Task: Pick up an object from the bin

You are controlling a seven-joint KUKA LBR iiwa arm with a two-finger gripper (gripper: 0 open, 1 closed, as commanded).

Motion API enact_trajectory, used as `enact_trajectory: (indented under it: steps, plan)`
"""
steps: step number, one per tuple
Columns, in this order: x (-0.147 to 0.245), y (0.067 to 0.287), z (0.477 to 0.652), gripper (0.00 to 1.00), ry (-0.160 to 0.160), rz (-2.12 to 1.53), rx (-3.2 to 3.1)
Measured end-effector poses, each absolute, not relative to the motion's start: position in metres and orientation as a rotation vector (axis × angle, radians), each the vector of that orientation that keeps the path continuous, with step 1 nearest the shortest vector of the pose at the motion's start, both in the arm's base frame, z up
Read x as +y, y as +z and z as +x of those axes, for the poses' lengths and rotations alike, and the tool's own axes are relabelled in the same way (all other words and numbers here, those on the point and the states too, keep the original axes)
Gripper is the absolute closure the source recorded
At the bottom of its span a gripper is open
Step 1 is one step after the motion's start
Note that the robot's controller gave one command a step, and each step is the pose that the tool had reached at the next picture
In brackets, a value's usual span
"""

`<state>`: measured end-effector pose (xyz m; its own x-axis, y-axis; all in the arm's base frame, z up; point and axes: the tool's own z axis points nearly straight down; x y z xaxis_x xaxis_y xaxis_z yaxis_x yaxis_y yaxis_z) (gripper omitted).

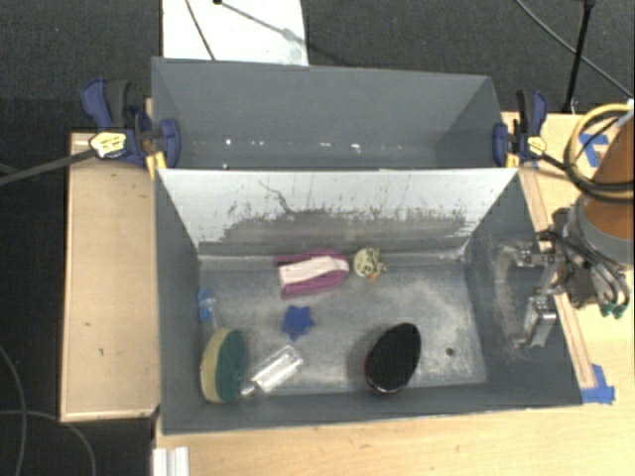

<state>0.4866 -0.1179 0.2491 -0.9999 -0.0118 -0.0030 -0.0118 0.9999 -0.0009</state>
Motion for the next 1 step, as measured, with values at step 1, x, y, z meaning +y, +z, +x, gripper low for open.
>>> enact_trajectory:
  steps: [1]
  plan:
    - [-0.0846,0.1253,0.5037,0.0,0.004,-0.245,3.136]
